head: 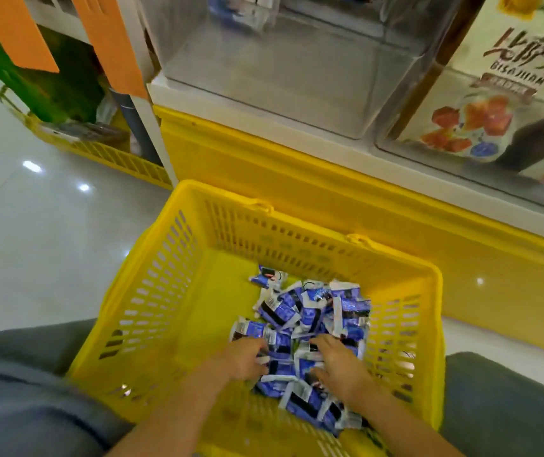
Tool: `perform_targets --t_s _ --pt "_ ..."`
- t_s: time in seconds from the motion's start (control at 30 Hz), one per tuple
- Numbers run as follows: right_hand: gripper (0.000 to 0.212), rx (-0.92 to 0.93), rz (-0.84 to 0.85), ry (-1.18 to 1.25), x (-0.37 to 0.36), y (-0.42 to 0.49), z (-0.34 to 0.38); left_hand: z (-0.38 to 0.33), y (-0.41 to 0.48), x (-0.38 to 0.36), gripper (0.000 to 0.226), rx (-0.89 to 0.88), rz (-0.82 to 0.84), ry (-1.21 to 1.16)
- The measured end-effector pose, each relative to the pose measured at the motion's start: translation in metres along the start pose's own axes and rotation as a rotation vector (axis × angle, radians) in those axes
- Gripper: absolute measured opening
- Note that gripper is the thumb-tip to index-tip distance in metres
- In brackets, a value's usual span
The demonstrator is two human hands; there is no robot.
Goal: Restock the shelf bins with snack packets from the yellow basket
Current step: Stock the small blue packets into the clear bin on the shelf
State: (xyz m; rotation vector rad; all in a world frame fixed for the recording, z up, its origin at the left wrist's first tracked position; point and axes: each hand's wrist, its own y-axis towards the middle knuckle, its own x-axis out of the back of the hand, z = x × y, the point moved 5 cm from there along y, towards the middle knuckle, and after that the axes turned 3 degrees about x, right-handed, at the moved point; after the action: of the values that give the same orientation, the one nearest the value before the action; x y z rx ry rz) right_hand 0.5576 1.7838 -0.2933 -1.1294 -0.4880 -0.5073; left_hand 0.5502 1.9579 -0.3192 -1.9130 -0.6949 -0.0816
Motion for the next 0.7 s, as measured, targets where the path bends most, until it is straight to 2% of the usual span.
perform_targets --t_s 0.1,0.23,0.37,0.47,0.57,0.7 --pt "0.053 -0.035 0.008 -0.011 0.003 0.008 -0.001 0.001 0.007 -0.005 0.044 0.021 -0.002 0.018" --pt "0.043 -0.038 -0.062 -0.02 0.011 0.012 0.001 0.004 0.01 -0.003 0.025 0.027 -0.045 0.066" --pt "0.043 -0.016 -0.116 -0.029 0.024 0.007 0.005 0.009 0.007 0.009 0.022 0.073 -0.097 0.062" --pt "0.049 -0.013 -0.155 0.111 0.038 -0.002 0.01 0.012 -0.004 0.026 0.02 0.075 -0.238 -0.044" --pt "0.051 -0.02 -0.213 0.404 0.054 -0.013 0.019 0.008 -0.021 0.048 0.02 0.053 -0.416 -0.249" --pt "0.025 -0.015 -0.28 0.714 0.07 -0.029 0.036 -0.001 -0.04 0.076 0.024 0.017 -0.641 -0.59"
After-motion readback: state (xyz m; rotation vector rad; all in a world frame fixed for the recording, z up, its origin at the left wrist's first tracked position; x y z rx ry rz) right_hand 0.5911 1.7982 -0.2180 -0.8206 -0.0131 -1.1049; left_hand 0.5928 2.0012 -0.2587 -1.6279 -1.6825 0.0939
